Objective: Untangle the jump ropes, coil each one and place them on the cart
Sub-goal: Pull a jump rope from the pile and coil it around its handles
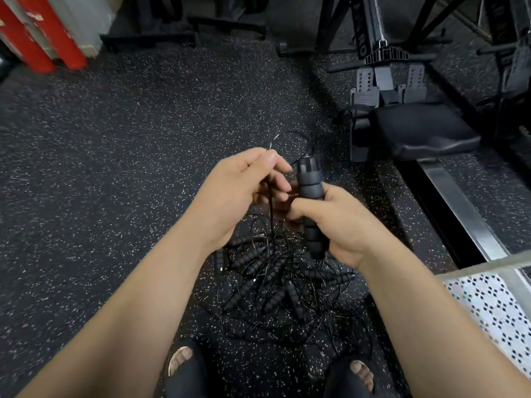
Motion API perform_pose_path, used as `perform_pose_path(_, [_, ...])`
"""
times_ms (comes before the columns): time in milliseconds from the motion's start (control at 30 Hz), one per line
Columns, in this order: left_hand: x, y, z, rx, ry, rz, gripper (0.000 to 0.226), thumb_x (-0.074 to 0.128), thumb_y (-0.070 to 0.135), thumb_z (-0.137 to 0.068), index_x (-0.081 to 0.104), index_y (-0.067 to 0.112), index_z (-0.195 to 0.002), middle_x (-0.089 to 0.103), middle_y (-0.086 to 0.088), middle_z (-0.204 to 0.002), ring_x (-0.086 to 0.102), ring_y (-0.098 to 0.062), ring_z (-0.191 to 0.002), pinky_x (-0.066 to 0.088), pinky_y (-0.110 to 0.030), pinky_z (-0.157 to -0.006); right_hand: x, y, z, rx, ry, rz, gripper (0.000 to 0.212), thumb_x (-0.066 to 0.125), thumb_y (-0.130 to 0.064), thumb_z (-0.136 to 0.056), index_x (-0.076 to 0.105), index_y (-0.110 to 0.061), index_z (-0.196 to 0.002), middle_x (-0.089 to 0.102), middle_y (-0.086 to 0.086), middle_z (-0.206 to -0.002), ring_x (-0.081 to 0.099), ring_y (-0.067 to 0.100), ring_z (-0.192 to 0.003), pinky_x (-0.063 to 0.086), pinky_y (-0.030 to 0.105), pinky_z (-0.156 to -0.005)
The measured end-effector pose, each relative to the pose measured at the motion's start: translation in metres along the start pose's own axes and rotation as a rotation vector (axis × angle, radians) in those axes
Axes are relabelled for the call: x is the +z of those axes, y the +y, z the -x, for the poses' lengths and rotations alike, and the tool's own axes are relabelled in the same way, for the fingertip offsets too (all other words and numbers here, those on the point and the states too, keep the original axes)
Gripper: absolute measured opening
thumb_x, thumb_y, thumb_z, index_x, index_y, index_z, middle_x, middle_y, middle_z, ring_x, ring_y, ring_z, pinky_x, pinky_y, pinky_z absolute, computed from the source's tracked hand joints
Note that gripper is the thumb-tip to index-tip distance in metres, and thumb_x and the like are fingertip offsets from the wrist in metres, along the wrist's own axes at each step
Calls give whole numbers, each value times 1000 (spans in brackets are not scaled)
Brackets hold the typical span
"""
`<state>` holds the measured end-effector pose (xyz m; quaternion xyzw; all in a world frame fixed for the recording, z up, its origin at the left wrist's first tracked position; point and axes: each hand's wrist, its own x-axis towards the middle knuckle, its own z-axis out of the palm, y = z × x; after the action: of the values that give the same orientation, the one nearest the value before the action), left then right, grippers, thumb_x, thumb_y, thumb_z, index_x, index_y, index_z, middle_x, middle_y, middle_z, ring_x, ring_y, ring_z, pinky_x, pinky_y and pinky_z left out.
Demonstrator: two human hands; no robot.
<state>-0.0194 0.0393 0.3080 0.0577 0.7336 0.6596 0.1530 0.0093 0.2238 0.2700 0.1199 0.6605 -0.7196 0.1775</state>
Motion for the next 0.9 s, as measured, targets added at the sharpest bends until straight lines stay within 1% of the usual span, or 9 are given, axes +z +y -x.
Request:
perform_pose_path(100, [-8,1,-2,-4,52,93,32,50,30,-114,74,9,-112,74,-6,-93,69,-17,-82,53,-38,-78,14,7,1,41,-53,40,42,79,-14,-72,77,-10,-114,78,21,-119,67,31,-104,48,49,-95])
perform_pose_path(167, [-12,0,-5,-7,105,123,31,52,32,-114,75,11,-110,73,-3,-94,69,-14,-82,52,-32,-74,22,10,2,59,-83,24,35,78,-8,-81,77,-9,-116,80,18,-117,70,34,-109,51,48,-97])
perform_pose_path(233, [-15,-2,-8,-9,165,147,30,54,33,-113,76,14,-107,73,-1,-93,70,-13,-82,51,-31,-73,27,10,6,88,-140,13,25,75,0,-90,72,-3,-115,81,17,-113,75,38,-116,54,53,-107])
perform_pose_path(300, [-20,-6,-12,-22,231,160,31,55,34,-112,77,14,-106,73,0,-92,70,-13,-83,50,-32,-73,32,7,12,123,-207,-4,20,74,3,-95,67,-4,-112,80,23,-112,78,35,-112,54,55,-109])
perform_pose_path(400, [-28,-13,-17,-44,332,148,31,57,35,-112,79,17,-101,74,2,-89,70,-13,-82,50,-32,-73,32,1,17,137,-252,7,17,70,5,-98,65,-3,-113,80,25,-109,79,28,-97,61,43,-92])
perform_pose_path(533, [-32,-27,-23,-129,394,96,34,56,42,-111,79,18,-100,73,3,-87,70,-12,-81,51,-30,-70,26,-9,21,78,-256,8,18,75,3,-95,70,-2,-111,81,24,-105,76,28,-92,60,34,-79])
perform_pose_path(633, [-22,-29,-21,-264,289,159,56,45,57,-111,77,10,-112,78,-5,-92,73,-18,-83,56,-33,-73,19,-21,24,-7,-200,-53,20,76,4,-93,70,-1,-111,81,23,-105,76,26,-89,59,30,-73])
perform_pose_path(767, [2,-27,-14,-328,31,159,87,23,79,-103,75,12,-121,81,-9,-103,77,-28,-103,59,-51,-99,6,-33,24,-113,-88,-153,19,75,4,-92,71,-5,-109,81,22,-106,76,24,-87,58,28,-68])
perform_pose_path(900, [24,-22,-2,-313,-210,102,77,22,74,-106,71,19,-127,81,-5,-110,78,-27,-110,52,-57,-111,-3,-38,22,-160,67,-318,21,76,2,-93,71,-8,-111,81,21,-108,78,23,-89,61,27,-67])
